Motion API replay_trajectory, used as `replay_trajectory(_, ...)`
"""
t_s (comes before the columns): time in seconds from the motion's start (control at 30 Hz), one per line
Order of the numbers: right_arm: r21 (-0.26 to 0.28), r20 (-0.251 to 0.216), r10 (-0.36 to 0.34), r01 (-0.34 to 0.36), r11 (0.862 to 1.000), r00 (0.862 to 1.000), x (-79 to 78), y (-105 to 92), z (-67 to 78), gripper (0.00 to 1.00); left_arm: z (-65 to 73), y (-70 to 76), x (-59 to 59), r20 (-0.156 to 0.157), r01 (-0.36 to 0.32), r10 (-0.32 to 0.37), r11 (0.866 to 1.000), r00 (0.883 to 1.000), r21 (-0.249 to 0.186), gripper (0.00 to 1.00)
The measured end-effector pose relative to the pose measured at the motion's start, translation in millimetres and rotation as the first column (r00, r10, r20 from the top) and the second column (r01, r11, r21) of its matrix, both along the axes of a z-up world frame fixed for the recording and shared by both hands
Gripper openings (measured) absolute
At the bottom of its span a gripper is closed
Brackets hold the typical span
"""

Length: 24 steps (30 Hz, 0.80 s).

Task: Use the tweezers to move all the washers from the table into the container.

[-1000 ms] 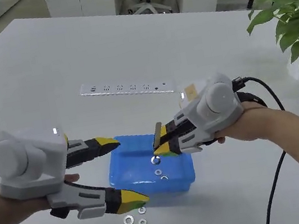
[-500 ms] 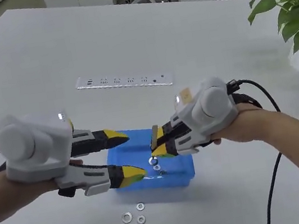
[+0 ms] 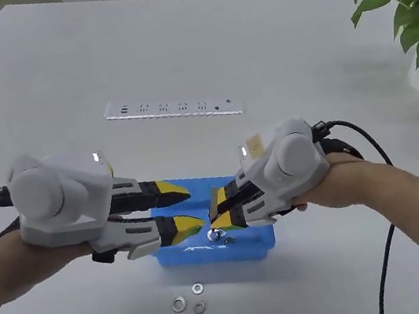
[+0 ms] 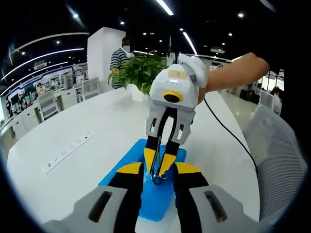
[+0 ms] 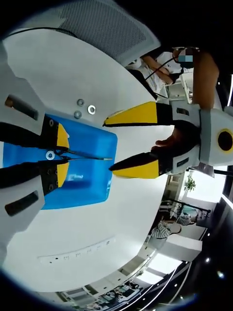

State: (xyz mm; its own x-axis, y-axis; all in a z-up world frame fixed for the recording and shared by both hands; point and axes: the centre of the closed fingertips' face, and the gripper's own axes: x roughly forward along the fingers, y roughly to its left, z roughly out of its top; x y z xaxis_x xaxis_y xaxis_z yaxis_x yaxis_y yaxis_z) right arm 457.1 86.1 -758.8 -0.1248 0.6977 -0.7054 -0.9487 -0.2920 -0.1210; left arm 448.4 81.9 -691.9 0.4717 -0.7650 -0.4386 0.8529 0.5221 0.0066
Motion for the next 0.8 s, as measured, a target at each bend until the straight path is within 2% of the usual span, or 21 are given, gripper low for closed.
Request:
replay_trajectory(0.3,-0.020,0.002,0.027,-0.027,0.999,1.000,-5.0,-0.4,-8.9,0.09,-2.5,-8.0,9.0,0.013,0.028,-0.028,1.000,1.000,0.014,0.20)
replay_trajectory(0.57,-0.022,-0.001,0.037,-0.037,0.999,0.999,-5.4,-0.3,-11.0,0.09,-5.8,-16.6,7.6,0.010,0.071,-0.071,0.997,0.997,0.021,0.13)
replay_trajectory(0.8,-0.024,0.003,0.043,-0.043,0.999,0.999,-5.7,0.2,-11.4,0.09,-6.4,-20.0,8.5,0.014,0.079,-0.079,0.997,0.997,0.024,0.08)
